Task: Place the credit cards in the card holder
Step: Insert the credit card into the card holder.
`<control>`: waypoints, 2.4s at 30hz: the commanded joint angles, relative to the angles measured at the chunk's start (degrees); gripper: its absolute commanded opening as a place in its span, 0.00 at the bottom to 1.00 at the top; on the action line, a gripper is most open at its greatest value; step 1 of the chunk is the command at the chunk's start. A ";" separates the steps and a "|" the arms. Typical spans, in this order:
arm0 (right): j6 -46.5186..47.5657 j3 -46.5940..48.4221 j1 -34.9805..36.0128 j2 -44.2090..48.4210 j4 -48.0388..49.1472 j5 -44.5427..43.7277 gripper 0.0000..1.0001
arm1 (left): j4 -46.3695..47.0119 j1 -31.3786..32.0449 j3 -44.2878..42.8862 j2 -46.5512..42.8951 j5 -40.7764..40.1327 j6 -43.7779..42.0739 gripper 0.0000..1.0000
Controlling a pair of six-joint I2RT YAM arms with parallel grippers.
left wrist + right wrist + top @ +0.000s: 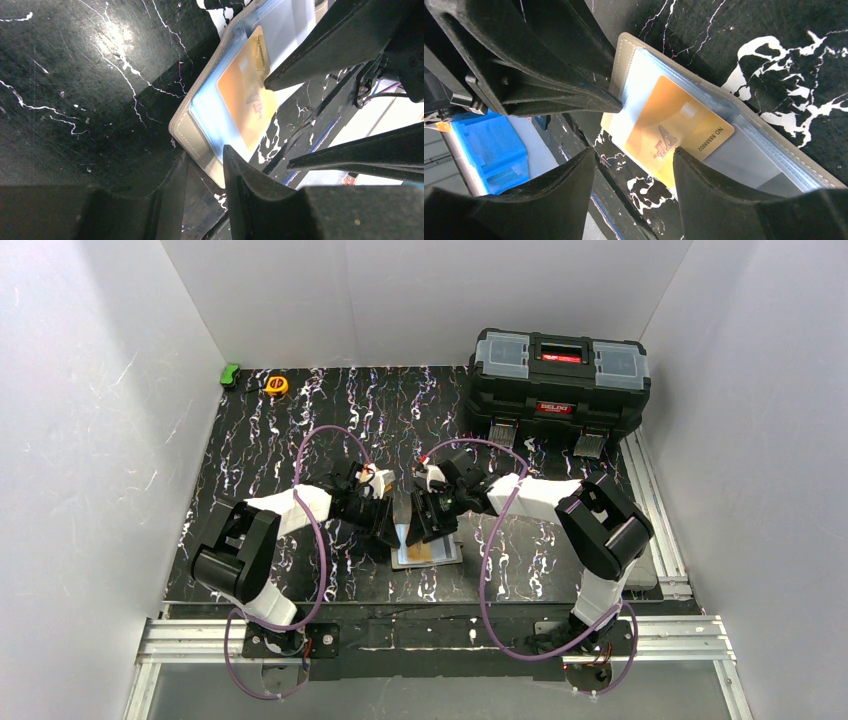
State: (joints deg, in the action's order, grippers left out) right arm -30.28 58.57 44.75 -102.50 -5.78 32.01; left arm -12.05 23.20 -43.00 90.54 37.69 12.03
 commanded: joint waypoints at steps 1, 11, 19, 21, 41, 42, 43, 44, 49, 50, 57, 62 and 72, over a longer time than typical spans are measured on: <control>-0.21 1.94 -0.12 0.90 0.69 0.77 0.65 | -0.60 -0.07 -1.21 -1.27 0.68 -0.42 0.30; 2.87 -1.64 -2.01 5.55 -4.27 -3.16 0.65 | -1.35 -0.08 -1.27 -1.33 -0.17 -0.61 0.27; 3.93 -2.62 -2.04 3.35 -4.55 -3.25 0.66 | -1.51 -0.10 -1.81 -0.81 -0.15 -0.30 0.26; 3.73 -2.31 -1.99 2.55 -4.22 -2.98 0.66 | -1.48 -0.15 -1.85 -0.81 0.09 -0.11 0.26; 1.69 2.21 1.39 -0.55 -3.43 -4.08 0.66 | -0.85 -0.10 -1.10 -0.86 1.33 0.39 0.28; 1.52 2.44 1.37 -0.51 -3.18 -3.84 0.66 | -0.86 -0.04 -1.09 -0.98 1.58 0.33 0.29; 1.46 2.73 1.45 -0.44 -3.01 -3.80 0.66 | -0.80 -0.01 -1.14 -1.05 1.93 0.32 0.30; 1.48 2.96 1.48 -0.48 -3.01 -3.76 0.66 | -0.66 -0.08 -1.26 -1.06 2.23 0.36 0.30; 1.31 4.09 1.80 -1.28 -2.94 -2.85 0.66 | -1.13 -0.09 -1.63 -1.10 2.56 0.45 0.31; 1.33 4.03 1.95 -1.30 -2.87 -2.81 0.66 | -1.06 -0.10 -1.64 -1.15 2.56 0.49 0.31; 2.38 4.03 2.53 -1.16 -3.16 -1.37 0.66 | -1.30 -0.17 -2.39 -1.22 3.55 0.57 0.30; 3.03 1.76 0.75 1.32 -4.24 -3.13 0.68 | -2.88 -0.25 -2.79 -1.82 5.21 0.06 0.21; 3.61 0.63 -1.53 4.90 -5.11 -3.22 0.73 | -2.38 -0.23 -2.48 -1.66 7.89 0.33 0.09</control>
State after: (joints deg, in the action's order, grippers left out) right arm -28.10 59.02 44.31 -101.51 -10.59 28.64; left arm -12.88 22.98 -44.51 90.54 43.40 13.10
